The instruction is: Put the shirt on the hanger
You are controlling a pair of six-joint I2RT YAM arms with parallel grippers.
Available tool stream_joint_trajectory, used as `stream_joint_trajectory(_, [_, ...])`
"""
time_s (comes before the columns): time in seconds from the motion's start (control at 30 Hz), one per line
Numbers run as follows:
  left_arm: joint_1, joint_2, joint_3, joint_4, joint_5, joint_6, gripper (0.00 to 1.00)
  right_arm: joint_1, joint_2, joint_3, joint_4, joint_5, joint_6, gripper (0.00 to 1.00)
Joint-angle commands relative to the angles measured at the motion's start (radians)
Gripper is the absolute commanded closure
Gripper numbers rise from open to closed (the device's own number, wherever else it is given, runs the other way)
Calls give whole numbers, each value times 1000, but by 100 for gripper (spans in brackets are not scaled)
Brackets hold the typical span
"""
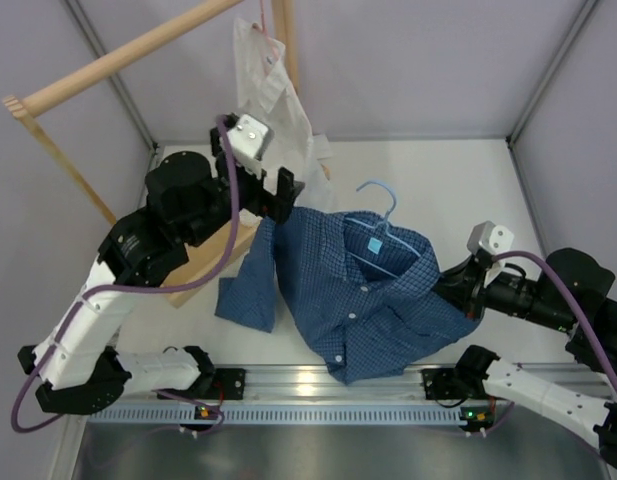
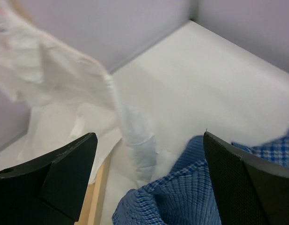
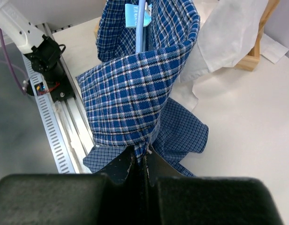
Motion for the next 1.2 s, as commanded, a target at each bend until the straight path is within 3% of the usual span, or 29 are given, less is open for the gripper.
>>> stream_joint_trajectory(0.0, [5,-106,52,116,-502,-204,2,13,50,27,205,13,35,100])
stream_joint_trajectory(0.17, [5,-364,-124,203,-497,-313,2,15,173,110,333,-73,49,100])
stream_joint_trajectory(0.33, [5,-565,-404,228,-356,-247,2,15,357,268,452,6,154,100])
stream_joint_trajectory(0.57, [5,-839,-736,324,-121,-133,2,15,661,715,484,15,178,100])
stream_joint_trajectory(0.67, [6,-913,-831,389,-156,-110,2,15,771,902,500,3,183,100])
stream_joint_trajectory(0.8, [27,-925,-836,380,-190,-98,2,15,883,1078,526,-36,177,100])
stream_joint_trajectory(1.03, [89,-958,-873,380,-180,-96,2,15,907,995,716,-91,209,100])
stream_joint_trajectory(1.17, [143,-970,-881,381,-137,-96,2,21,871,689,929,-105,269,100])
